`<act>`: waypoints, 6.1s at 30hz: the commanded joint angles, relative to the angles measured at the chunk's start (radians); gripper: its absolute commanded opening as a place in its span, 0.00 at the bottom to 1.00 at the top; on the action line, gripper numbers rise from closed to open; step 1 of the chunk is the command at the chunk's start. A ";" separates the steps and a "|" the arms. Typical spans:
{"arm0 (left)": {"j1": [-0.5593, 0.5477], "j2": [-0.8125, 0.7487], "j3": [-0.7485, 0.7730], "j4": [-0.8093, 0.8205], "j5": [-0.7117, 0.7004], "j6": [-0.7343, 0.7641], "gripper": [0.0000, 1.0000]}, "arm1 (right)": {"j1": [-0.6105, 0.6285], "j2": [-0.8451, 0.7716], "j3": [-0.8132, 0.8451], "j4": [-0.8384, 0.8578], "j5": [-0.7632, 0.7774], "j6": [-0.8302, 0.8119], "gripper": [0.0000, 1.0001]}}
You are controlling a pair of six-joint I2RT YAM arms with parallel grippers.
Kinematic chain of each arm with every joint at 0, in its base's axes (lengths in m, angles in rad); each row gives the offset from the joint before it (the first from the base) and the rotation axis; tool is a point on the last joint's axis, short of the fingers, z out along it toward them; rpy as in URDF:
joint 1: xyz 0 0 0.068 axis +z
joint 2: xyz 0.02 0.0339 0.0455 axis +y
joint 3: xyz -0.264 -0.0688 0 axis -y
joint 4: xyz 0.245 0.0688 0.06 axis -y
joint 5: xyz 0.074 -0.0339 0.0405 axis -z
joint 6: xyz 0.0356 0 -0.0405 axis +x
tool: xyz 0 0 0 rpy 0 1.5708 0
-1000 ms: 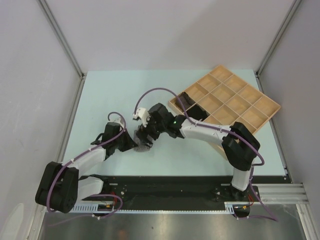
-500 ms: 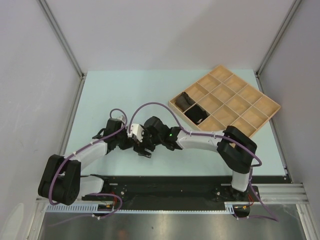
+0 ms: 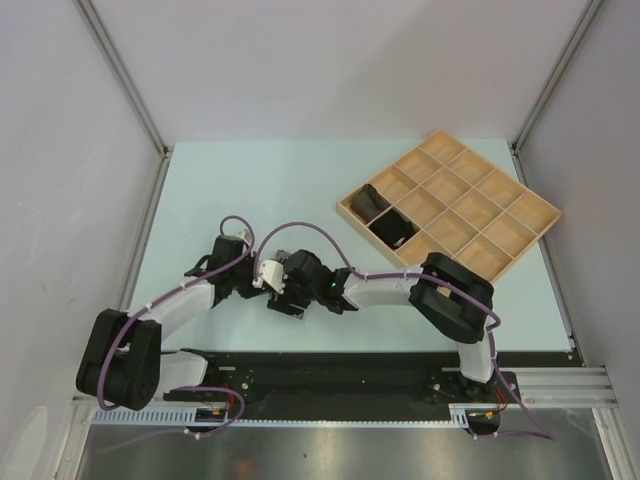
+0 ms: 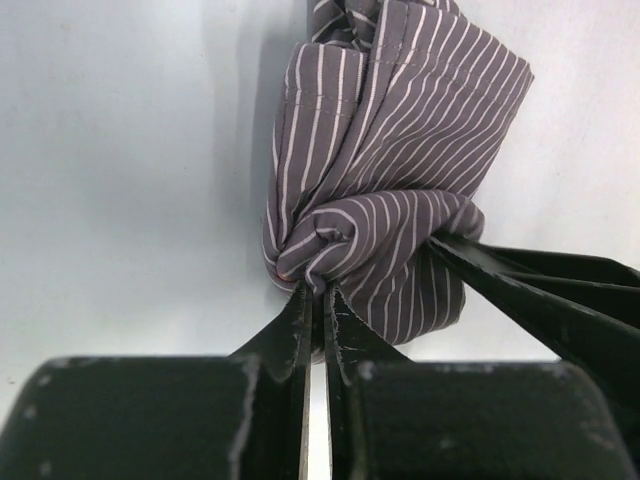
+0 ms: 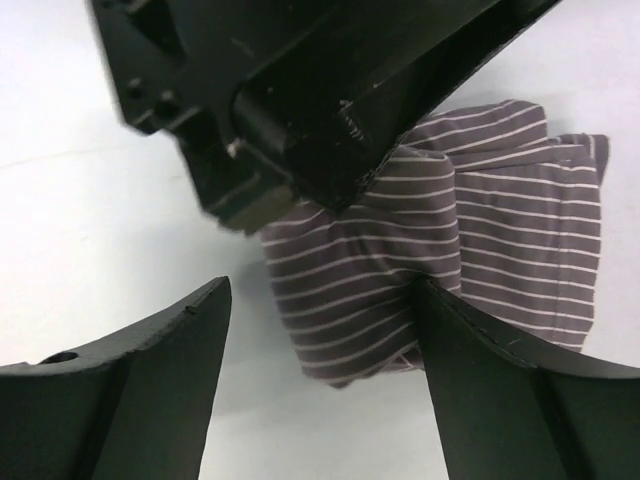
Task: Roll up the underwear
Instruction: Roll the underwear to the center of the board, then pick up the underwear from the center of the board, then place the underwear in the storage box.
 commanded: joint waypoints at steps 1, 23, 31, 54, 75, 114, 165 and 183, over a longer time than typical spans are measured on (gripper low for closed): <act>0.009 0.006 0.037 -0.005 0.016 0.031 0.06 | 0.025 0.075 -0.022 0.086 0.214 -0.020 0.72; 0.072 -0.319 0.009 -0.183 -0.106 0.005 0.89 | -0.021 -0.018 0.027 -0.202 -0.196 0.229 0.00; 0.072 -0.428 -0.095 -0.108 -0.050 -0.020 0.87 | -0.143 0.057 0.105 -0.216 -0.433 0.358 0.00; -0.014 -0.269 -0.193 0.169 -0.043 -0.014 0.79 | -0.366 0.292 0.338 -0.254 -0.706 0.580 0.00; -0.027 -0.072 -0.263 0.604 -0.001 -0.048 0.45 | -0.352 0.336 0.415 -0.404 -0.655 0.500 0.02; -0.090 -0.077 -0.236 0.486 -0.058 0.098 0.14 | -0.375 0.309 0.423 -0.447 -0.767 0.453 0.80; 0.206 -0.371 0.340 -0.281 -0.119 0.278 1.00 | -0.688 -0.469 0.084 -0.871 0.293 0.287 0.00; 0.207 -0.397 0.328 -0.278 -0.141 0.276 1.00 | -0.696 -0.374 -0.053 -0.650 0.285 0.217 0.00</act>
